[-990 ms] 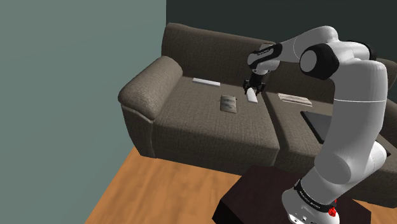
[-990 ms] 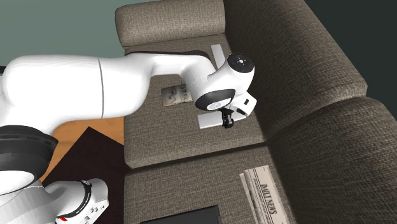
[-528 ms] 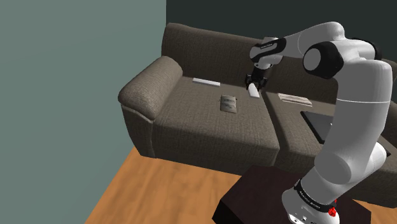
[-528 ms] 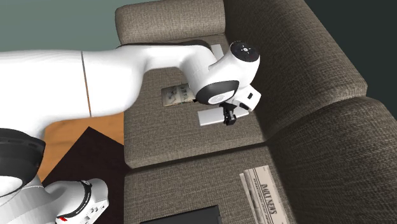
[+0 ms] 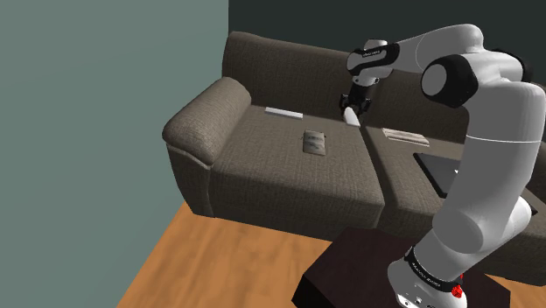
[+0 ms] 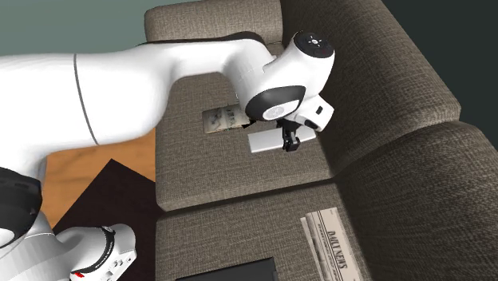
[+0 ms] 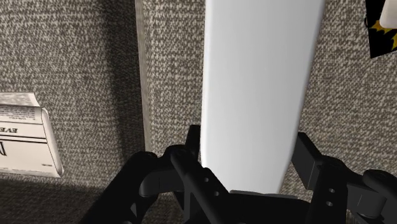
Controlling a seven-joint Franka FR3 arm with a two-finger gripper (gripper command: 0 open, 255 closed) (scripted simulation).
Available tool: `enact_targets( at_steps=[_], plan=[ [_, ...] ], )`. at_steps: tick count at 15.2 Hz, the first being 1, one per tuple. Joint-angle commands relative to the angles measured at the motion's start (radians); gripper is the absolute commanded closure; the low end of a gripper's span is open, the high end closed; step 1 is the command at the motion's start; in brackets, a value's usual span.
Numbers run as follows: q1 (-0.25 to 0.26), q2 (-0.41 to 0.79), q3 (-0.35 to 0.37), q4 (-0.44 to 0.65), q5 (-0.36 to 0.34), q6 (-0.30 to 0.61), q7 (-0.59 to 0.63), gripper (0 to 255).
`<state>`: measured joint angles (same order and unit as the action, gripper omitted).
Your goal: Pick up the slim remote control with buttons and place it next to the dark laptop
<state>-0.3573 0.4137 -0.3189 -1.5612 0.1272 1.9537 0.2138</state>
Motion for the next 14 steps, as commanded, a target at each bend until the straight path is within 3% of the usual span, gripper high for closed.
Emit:
enact_targets(
  at_steps=[1, 7, 14],
  plan=[
    [0.001, -0.008, -0.001, 0.006, -0.003, -0.014, 0.001, 255],
    [-0.017, -0.194, -0.043, -0.256, -0.051, 0.07, -0.063, 255],
    [-0.06, -0.38, -0.098, -0.487, -0.121, 0.127, -0.138, 255]
  ],
)
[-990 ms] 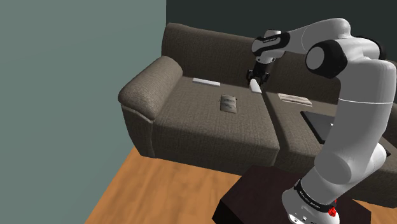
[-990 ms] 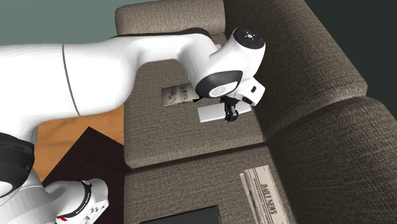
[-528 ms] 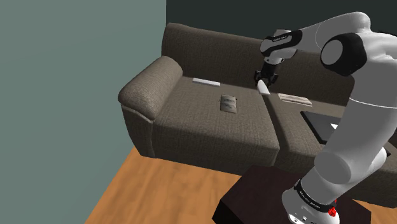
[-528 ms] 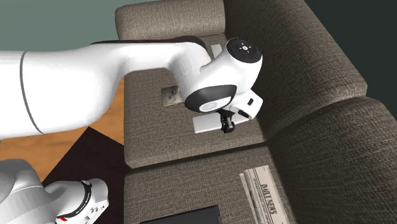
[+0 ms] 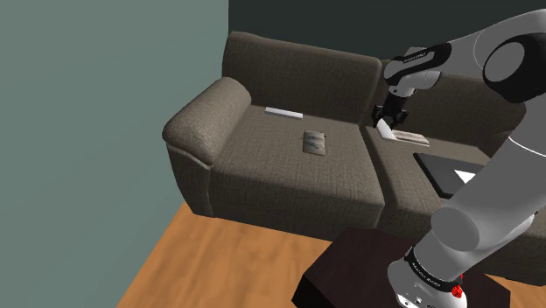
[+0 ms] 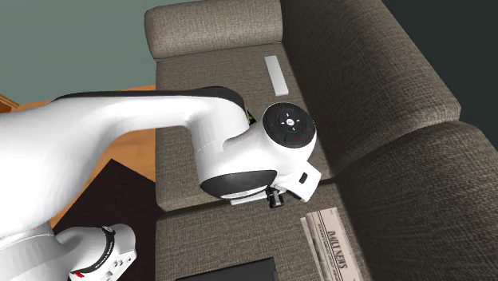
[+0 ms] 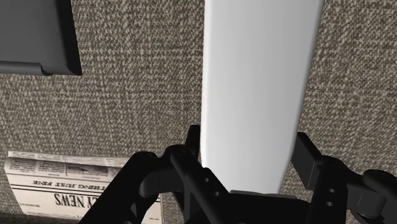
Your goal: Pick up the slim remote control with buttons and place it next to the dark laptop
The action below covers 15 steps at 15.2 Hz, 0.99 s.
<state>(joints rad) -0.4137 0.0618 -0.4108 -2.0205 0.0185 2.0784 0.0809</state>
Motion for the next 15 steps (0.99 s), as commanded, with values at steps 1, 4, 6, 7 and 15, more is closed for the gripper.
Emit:
enact_targets(
  at_steps=[1, 4, 6, 7, 15],
  plan=[
    [-0.012, -0.053, -0.014, -0.055, -0.024, 0.007, -0.016, 255],
    [-0.031, -0.098, -0.033, -0.119, -0.046, 0.03, -0.043, 255],
    [-0.032, -0.086, -0.034, -0.134, -0.041, 0.056, -0.047, 255],
    [-0.032, -0.08, -0.035, -0.142, -0.038, 0.07, -0.049, 255],
    [-0.034, -0.022, -0.036, -0.194, -0.007, 0.175, -0.071, 255]
  ],
)
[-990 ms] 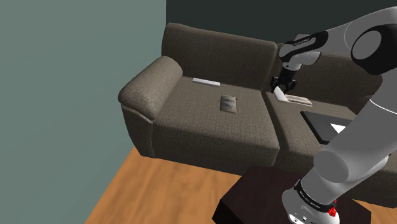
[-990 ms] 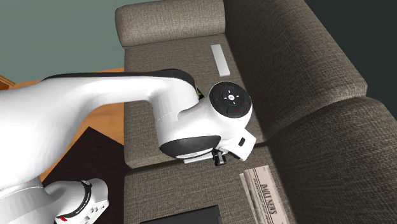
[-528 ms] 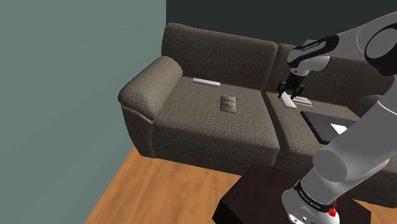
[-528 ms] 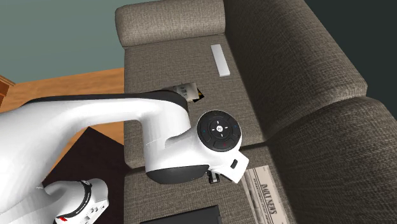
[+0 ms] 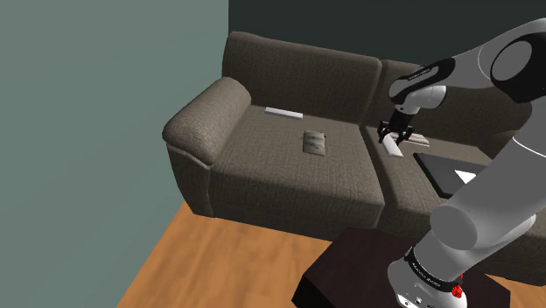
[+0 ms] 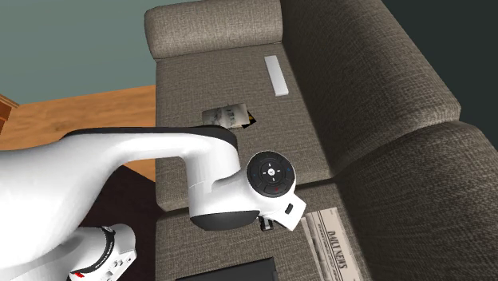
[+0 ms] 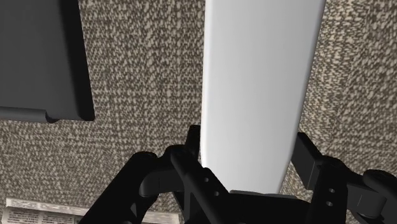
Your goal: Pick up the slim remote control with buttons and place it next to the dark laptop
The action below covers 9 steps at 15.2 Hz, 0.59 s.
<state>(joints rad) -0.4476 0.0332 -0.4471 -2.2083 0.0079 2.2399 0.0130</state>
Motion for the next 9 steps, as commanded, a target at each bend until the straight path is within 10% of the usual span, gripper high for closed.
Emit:
enact_targets(
  at_steps=[1, 9],
  plan=[
    [-0.001, 0.015, 0.0, -0.012, 0.009, 0.026, -0.006, 255],
    [-0.003, 0.04, 0.001, -0.026, 0.023, 0.062, -0.017, 255]
  ],
)
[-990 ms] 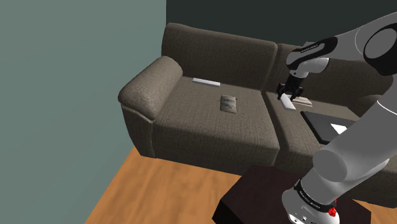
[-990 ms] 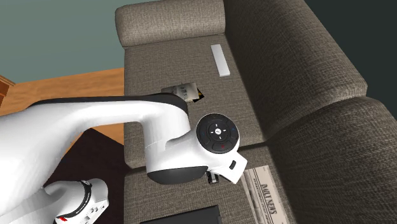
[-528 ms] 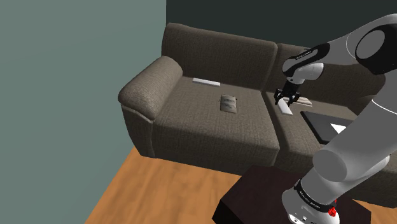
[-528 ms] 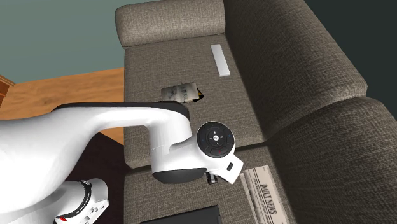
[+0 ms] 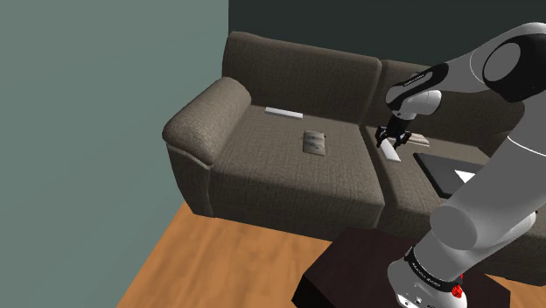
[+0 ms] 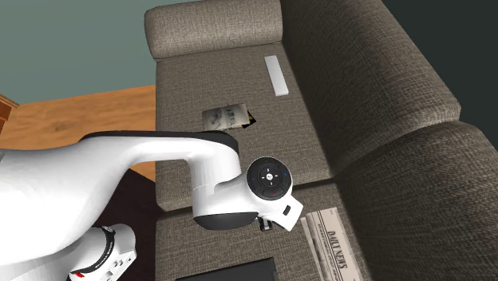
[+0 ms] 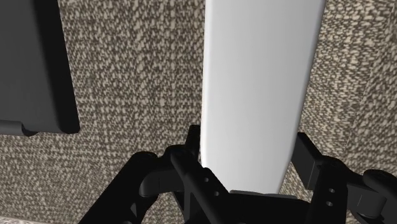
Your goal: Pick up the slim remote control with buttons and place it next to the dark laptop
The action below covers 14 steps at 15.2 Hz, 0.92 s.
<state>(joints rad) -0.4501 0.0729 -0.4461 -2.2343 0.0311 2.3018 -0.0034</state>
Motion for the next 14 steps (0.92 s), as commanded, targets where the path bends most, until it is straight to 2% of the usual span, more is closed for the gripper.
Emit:
enact_targets(
  at_steps=[1, 2, 3, 8, 12, 14],
  plan=[
    [0.0, 0.0, 0.0, 0.0, 0.0, 0.0, 0.0, 255],
    [0.0, 0.0, 0.0, 0.0, 0.0, 0.0, 0.0, 255],
    [0.0, 0.0, 0.0, 0.0, 0.0, 0.0, 0.0, 0],
    [0.0, 0.0, 0.0, 0.0, 0.0, 0.001, 0.0, 0],
    [0.006, -0.076, -0.001, 0.055, -0.043, -0.123, 0.031, 0],
    [0.005, -0.076, -0.001, 0.055, -0.043, -0.123, 0.031, 0]
  ],
)
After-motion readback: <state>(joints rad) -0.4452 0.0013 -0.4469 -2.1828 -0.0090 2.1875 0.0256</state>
